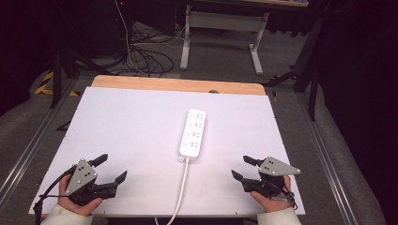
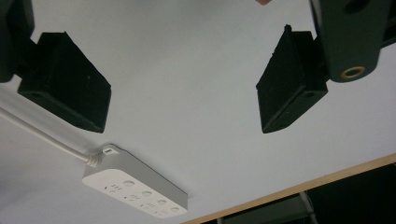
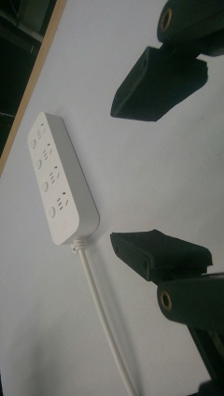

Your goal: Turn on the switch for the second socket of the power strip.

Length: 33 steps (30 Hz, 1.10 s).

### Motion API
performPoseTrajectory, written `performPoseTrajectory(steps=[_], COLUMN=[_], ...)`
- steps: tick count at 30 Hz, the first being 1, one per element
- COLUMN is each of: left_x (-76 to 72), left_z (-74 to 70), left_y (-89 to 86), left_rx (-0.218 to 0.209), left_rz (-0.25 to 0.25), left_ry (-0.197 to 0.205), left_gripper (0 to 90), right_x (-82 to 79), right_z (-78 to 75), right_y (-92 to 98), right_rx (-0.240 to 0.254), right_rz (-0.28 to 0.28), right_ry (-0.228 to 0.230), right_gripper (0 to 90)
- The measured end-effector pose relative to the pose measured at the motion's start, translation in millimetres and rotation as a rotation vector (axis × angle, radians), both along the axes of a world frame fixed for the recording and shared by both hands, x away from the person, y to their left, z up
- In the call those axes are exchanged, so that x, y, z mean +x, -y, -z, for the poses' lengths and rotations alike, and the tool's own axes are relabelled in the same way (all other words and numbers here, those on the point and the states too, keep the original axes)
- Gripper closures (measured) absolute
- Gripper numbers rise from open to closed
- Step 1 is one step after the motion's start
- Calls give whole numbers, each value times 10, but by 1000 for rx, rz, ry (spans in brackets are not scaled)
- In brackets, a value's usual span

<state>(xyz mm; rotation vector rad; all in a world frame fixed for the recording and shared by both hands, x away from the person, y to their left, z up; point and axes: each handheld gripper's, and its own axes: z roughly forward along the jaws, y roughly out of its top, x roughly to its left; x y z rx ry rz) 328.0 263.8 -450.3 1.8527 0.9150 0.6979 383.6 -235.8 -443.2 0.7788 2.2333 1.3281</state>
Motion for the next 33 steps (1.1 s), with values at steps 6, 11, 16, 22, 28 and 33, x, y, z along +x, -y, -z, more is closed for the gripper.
performPoseTrajectory(steps=[6,11,16,22,28,33], left_x=[1,1,3,-1,0,3], left_z=[-1,-5,-8,-11,-10,-9], left_y=[1,-10,-14,-18,-18,-17], left_rx=[-6,4,8,8,7,4], left_rz=[-1,0,-1,-6,-6,-8], left_ry=[-4,0,3,5,4,4], left_gripper=[179,180,180,180,180,180], right_x=[38,85,169,256,336,404], right_z=[-73,-139,-254,-366,-471,-575], right_y=[-49,-101,-172,-303,-402,-455], right_rx=[-7,-13,-19,-55,-85,-90], right_rz=[-11,-25,-34,-43,-62,-70], right_ry=[-15,-30,-33,-32,-23,-17], right_gripper=[404,432,444,444,444,443])
